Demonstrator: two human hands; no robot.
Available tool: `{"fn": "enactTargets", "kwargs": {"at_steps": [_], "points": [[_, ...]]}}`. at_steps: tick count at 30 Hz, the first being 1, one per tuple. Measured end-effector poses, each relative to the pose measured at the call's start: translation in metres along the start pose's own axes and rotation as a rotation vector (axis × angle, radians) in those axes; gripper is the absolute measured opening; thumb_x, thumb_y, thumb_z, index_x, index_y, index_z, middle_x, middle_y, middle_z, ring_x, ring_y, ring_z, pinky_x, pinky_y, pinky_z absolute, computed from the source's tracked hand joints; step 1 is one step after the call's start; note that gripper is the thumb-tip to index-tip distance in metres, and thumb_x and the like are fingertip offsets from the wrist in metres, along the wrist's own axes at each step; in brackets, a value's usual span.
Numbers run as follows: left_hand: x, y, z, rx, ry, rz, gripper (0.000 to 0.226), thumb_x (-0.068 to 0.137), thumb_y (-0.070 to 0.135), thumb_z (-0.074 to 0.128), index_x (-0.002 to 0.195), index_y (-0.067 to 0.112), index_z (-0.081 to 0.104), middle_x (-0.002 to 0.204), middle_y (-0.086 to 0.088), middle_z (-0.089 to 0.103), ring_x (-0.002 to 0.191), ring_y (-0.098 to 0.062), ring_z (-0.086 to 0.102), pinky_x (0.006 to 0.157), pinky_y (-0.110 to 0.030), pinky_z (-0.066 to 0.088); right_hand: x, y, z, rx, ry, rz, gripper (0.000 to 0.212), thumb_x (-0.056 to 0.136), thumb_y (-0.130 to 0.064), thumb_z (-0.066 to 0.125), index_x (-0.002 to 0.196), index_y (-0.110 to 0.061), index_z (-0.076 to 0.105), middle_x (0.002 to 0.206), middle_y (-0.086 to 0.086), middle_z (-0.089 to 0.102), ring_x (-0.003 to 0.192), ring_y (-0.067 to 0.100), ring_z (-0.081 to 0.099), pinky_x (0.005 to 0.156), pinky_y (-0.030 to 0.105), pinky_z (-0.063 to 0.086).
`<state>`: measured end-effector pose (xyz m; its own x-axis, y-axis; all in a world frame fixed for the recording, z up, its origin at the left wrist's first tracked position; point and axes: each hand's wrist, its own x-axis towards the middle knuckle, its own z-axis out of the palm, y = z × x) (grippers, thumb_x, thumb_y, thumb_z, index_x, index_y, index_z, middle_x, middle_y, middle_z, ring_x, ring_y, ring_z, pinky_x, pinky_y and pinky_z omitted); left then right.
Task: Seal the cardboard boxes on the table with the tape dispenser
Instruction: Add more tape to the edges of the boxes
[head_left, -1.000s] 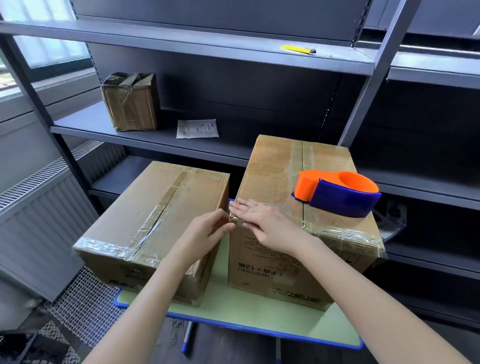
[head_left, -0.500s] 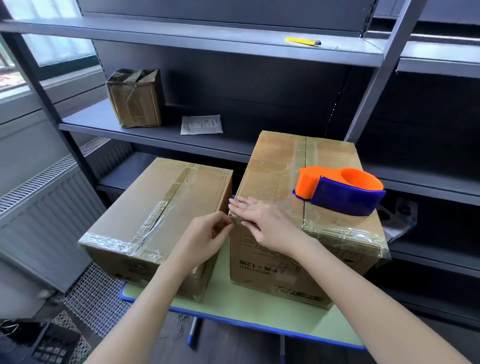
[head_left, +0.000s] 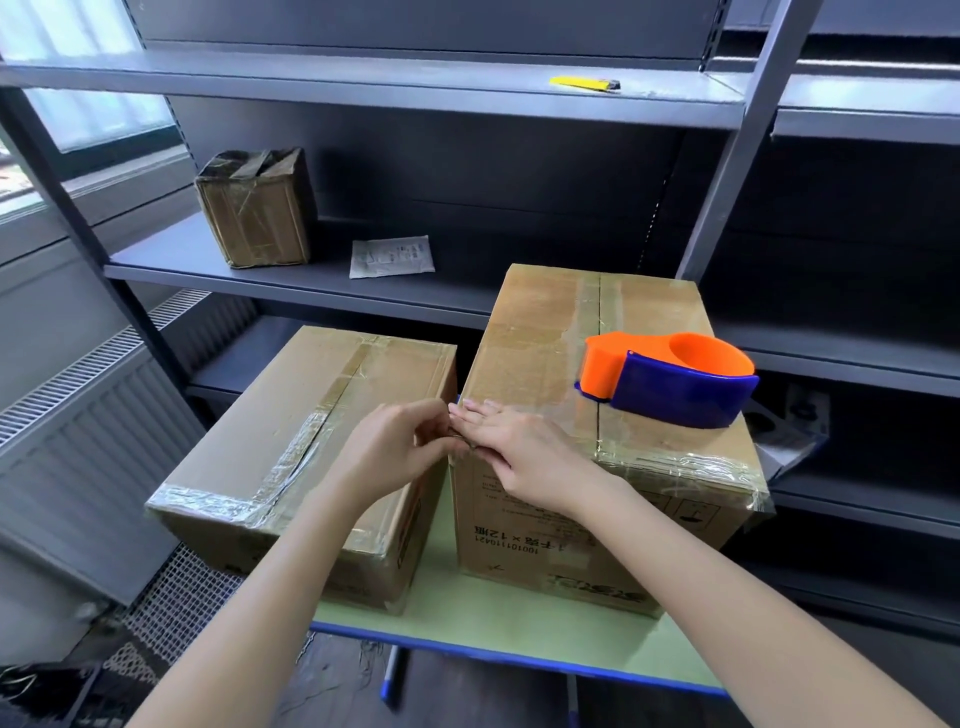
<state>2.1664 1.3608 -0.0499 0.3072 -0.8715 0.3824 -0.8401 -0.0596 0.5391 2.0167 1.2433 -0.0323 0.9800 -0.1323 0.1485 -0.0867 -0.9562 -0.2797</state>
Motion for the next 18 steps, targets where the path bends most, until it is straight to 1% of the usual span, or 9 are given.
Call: {"fn": "enactTargets", "kwargs": {"at_steps": [2,4,6,8,10,12,14,16,18], "points": [[-0.007,0.0,0.005,0.053,0.082,0.053,0.031,0.075,0.056,0.051,0.072,0.025,0.054,0.06,0.017,0.051,0.058,-0.004,0.047,0.053,-0.022,0.04,0.0,-0.002,0.0,0.0,-0.004,-0.005,0.051,0.096,-0.008,0.044,0.146,-0.012,0.029,0.152,0.001,0.028,0.142,0.013,0.021,0.116,0.023,0.012],[-0.014,0.0,0.01,0.151,0.159,0.109,0.026,0.083,0.049,0.049,0.08,0.025,0.054,0.067,0.013,0.055,0.061,-0.007,0.045,0.051,-0.02,0.037,0.0,-0.002,0.0,0.0,-0.005,-0.014,0.051,0.096,-0.007,0.044,0.145,-0.011,0.029,0.152,0.001,0.028,0.142,0.014,0.021,0.118,0.028,0.014],[-0.019,0.001,0.013,0.133,0.166,0.115,0.02,0.089,0.041,0.042,0.087,0.024,0.053,0.074,0.006,0.06,0.063,-0.011,0.05,0.05,-0.021,0.038,-0.002,-0.002,-0.002,-0.005,-0.015,-0.023,0.052,0.097,-0.006,0.043,0.146,-0.011,0.028,0.152,0.001,0.027,0.143,0.014,0.02,0.118,0.029,0.014],[-0.02,0.001,0.012,0.084,0.155,0.107,0.017,0.091,0.034,0.037,0.089,0.023,0.05,0.077,0.001,0.063,0.063,-0.015,0.056,0.052,-0.025,0.04,-0.005,-0.002,-0.006,-0.004,-0.032,-0.032,0.054,0.096,-0.004,0.043,0.146,-0.01,0.025,0.154,0.001,0.022,0.144,0.013,0.013,0.118,0.029,0.012],[-0.021,0.003,0.014,0.124,0.186,0.102,0.023,0.092,0.032,0.036,0.091,0.018,0.055,0.079,0.002,0.063,0.067,-0.018,0.058,0.055,-0.025,0.041,-0.007,-0.001,-0.009,-0.034,-0.032,-0.046,0.056,0.095,-0.005,0.046,0.147,-0.011,0.026,0.157,0.001,0.013,0.145,0.015,0.005,0.118,0.033,0.013],[-0.023,0.009,0.016,0.163,0.255,0.079,0.031,0.092,0.036,0.043,0.096,0.012,0.062,0.085,0.003,0.062,0.075,-0.011,0.054,0.064,-0.022,0.042,-0.014,0.002,-0.012,-0.118,-0.004,-0.038,0.052,0.096,-0.012,0.048,0.145,-0.014,0.032,0.157,0.002,0.009,0.146,0.019,0.005,0.116,0.035,0.013],[-0.023,0.013,0.021,0.136,0.29,0.086,0.038,0.088,0.041,0.052,0.105,0.01,0.065,0.096,0.003,0.064,0.088,-0.008,0.053,0.075,-0.019,0.043,-0.026,0.005,-0.017,-0.173,0.014,0.005,0.049,0.098,-0.018,0.047,0.145,-0.015,0.033,0.156,0.002,0.017,0.145,0.019,0.01,0.115,0.03,0.008],[-0.021,0.015,0.026,0.089,0.235,0.125,0.046,0.084,0.045,0.057,0.115,0.012,0.065,0.11,0.003,0.065,0.104,-0.011,0.054,0.089,-0.025,0.044,-0.042,0.011,-0.025,-0.187,0.003,0.052,0.05,0.099,-0.024,0.043,0.146,-0.018,0.028,0.154,-0.003,0.022,0.145,0.014,0.012,0.112,0.022,0.004],[-0.015,0.018,0.031,0.045,0.155,0.149,0.051,0.082,0.048,0.057,0.12,0.016,0.064,0.122,0.006,0.062,0.118,-0.011,0.05,0.1,-0.029,0.04,-0.059,0.02,-0.034,-0.188,-0.019,0.096,0.051,0.1,-0.029,0.04,0.147,-0.021,0.024,0.154,-0.008,0.022,0.144,0.009,0.012,0.111,0.019,0.006]]}}
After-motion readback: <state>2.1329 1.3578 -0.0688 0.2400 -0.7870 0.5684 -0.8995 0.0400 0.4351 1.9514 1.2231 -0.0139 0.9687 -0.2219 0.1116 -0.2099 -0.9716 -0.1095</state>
